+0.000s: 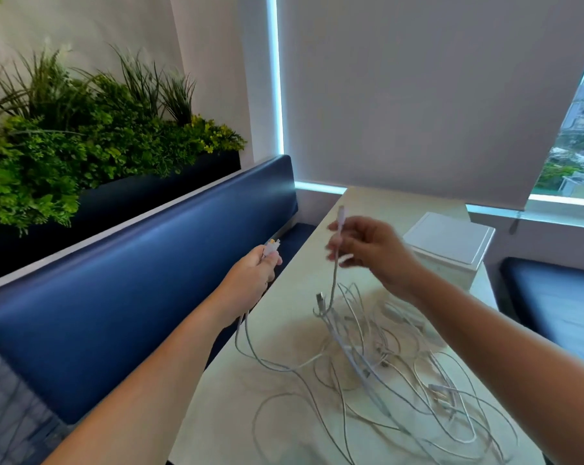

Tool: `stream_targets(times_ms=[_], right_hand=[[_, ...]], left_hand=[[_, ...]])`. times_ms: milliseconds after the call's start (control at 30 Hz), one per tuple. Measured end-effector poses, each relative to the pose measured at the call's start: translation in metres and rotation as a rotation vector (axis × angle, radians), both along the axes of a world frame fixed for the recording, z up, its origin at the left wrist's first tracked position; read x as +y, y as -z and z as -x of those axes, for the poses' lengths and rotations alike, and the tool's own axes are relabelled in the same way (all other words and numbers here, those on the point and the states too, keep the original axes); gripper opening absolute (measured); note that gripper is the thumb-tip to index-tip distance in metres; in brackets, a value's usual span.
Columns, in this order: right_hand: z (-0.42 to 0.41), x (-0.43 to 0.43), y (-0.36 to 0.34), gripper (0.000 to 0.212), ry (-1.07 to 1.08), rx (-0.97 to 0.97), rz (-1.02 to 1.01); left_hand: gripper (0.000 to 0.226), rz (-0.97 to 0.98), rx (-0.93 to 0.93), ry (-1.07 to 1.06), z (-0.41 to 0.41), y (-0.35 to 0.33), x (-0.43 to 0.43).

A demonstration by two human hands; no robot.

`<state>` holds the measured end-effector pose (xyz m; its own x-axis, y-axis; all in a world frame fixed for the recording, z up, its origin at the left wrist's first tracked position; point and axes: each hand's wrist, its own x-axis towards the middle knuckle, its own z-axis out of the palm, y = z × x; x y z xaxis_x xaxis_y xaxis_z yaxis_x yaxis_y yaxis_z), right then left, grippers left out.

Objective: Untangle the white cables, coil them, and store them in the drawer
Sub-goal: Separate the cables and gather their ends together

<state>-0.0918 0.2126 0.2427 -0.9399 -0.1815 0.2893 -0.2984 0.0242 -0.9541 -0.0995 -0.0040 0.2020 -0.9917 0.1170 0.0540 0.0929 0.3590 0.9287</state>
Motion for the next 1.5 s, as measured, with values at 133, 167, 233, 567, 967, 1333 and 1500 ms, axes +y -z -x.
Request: stream_targets(times_ms=[133,167,233,567,967,1333,1500], right_hand=[[-0.005,-0.013,0.025,0.005,-0.002,-0.079,-0.200],[-0.006,-0.017,0.029,0.007,0.002,-0.095,-0.174],[-0.008,-0.024,0.036,0.010,-0.004,-0.140,-0.106],[-0.013,-0.039,0.045,0.015,0.037,-0.067,-0.180],[-0.004,-0.033,0.067,0.016,-0.097,-0.083,-0.462],[0.009,-0.026,0.134,0.028,-0.191,-0.226,-0.510],[0.012,-0.012,0.152,0.022,-0.144,-0.284,-0.593]], left_hand=[[0.026,-0.177,-0.062,0.067,-0.001,-0.010,0.012],[0.027,-0.219,-0.075,0.082,-0.002,-0.012,0.016],[0.030,-0.276,-0.092,0.102,-0.002,-0.014,0.023],[0.030,-0.259,-0.050,0.083,-0.003,-0.005,0.042],[0.031,-0.133,0.099,0.039,-0.004,-0.011,0.049],[0.033,-0.412,0.174,0.075,0.002,-0.043,0.042],[0.031,-0.562,0.248,0.021,0.004,-0.070,0.030]])
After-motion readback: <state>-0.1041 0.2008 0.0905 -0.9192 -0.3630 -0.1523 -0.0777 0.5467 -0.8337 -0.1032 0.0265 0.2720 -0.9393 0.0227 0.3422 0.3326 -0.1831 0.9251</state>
